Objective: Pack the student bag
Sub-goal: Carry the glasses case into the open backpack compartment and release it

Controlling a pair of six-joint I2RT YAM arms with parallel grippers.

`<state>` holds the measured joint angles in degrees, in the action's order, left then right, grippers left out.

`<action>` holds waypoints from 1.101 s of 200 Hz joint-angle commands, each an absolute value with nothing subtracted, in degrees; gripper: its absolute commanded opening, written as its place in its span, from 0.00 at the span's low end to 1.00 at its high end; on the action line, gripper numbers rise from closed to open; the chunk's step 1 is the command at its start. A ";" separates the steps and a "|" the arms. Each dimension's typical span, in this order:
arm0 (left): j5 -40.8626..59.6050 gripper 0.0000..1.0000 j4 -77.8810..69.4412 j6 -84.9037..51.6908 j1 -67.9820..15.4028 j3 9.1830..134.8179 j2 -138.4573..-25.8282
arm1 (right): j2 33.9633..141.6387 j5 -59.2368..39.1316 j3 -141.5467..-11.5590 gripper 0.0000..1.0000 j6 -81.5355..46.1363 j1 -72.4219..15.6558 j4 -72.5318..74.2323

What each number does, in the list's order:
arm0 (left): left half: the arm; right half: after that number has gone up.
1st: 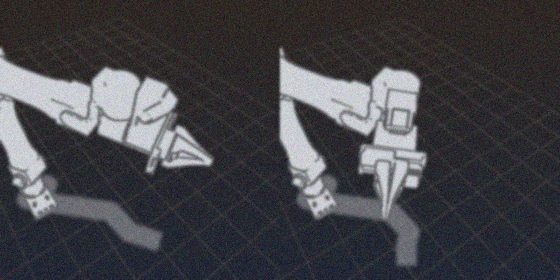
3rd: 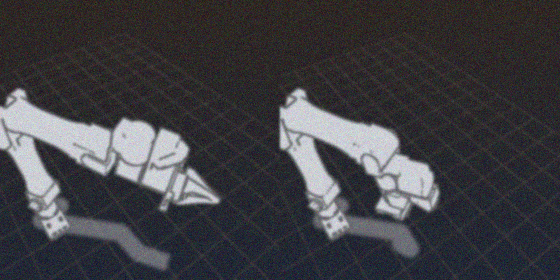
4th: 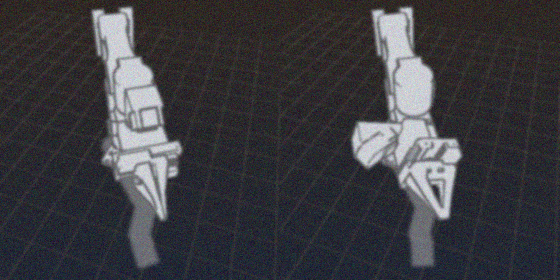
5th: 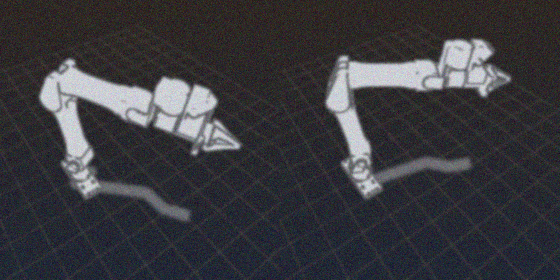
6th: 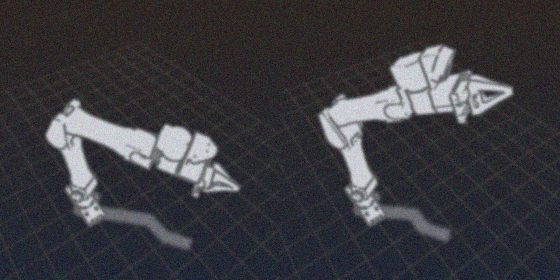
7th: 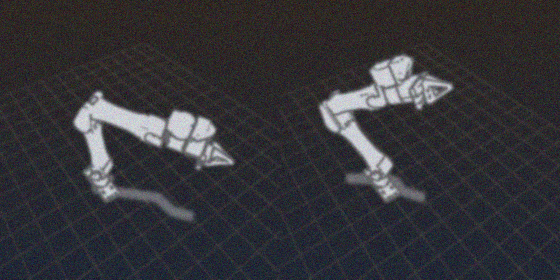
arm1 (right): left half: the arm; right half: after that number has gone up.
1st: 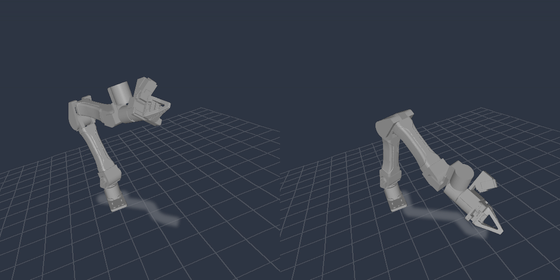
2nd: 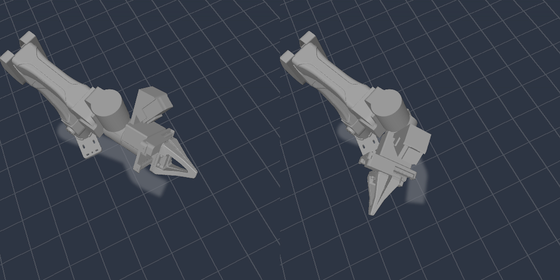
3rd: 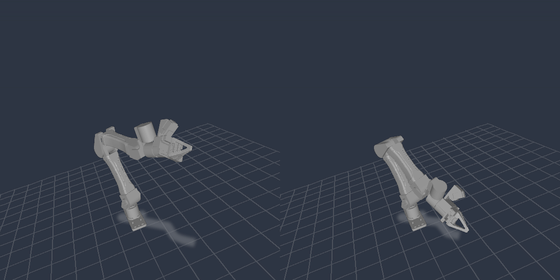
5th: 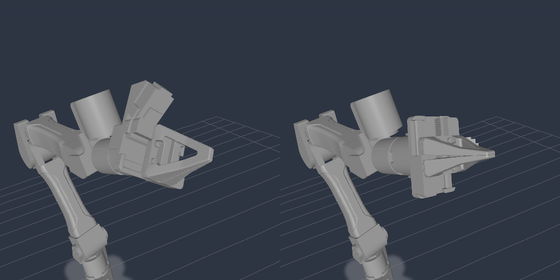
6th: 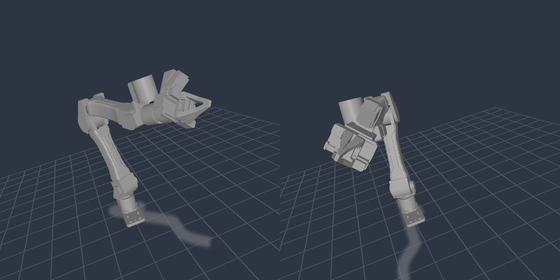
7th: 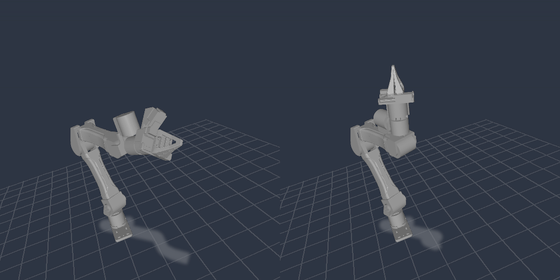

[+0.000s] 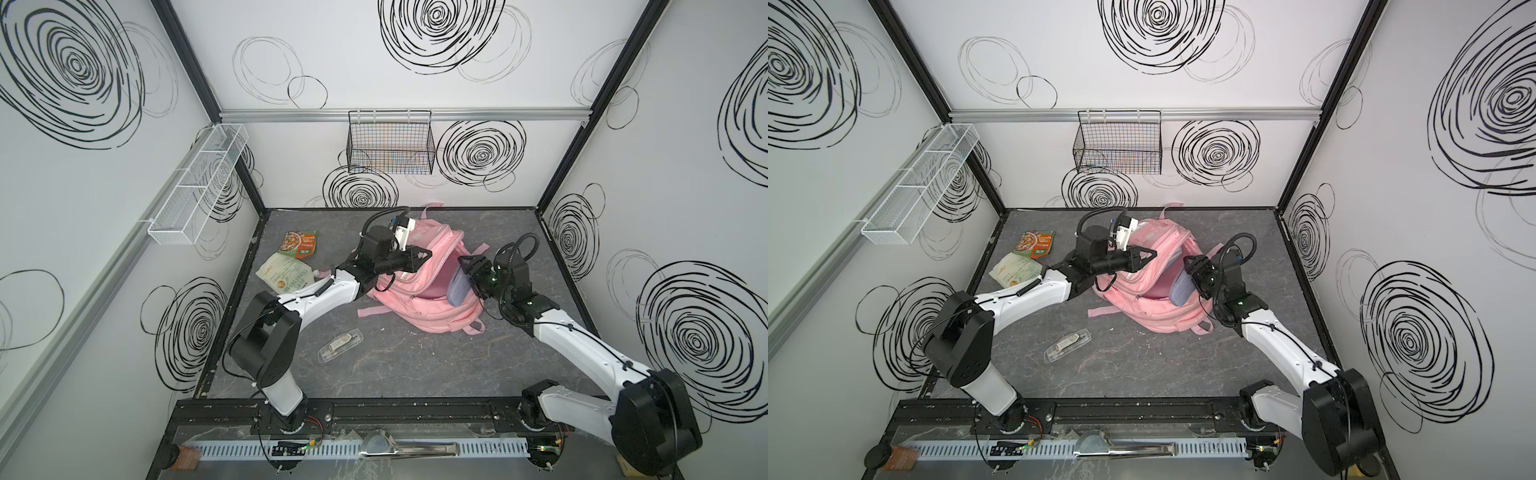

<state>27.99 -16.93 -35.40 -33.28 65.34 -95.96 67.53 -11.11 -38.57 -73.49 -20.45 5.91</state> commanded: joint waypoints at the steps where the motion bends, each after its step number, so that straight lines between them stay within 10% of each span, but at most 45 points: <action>1: 29.13 0.00 -24.70 -36.31 -33.66 66.01 -95.23 | 69.00 -8.74 -38.38 0.20 -79.32 -22.21 14.50; 99: 29.28 0.00 -25.17 -36.78 -33.58 65.83 -94.83 | 73.17 -7.16 -40.47 0.91 -75.52 -23.54 10.45; 153: 29.28 0.00 -25.21 -36.92 -33.22 65.82 -94.92 | 69.46 -5.70 -38.80 0.85 -73.76 -24.58 9.95; 220: 29.38 0.00 -25.58 -37.53 -33.22 65.58 -95.19 | 66.49 -1.04 -30.17 0.49 -75.35 -30.40 10.39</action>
<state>28.14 -17.26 -36.25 -33.36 65.25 -95.96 66.39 -4.62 -33.56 -73.08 -29.50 10.20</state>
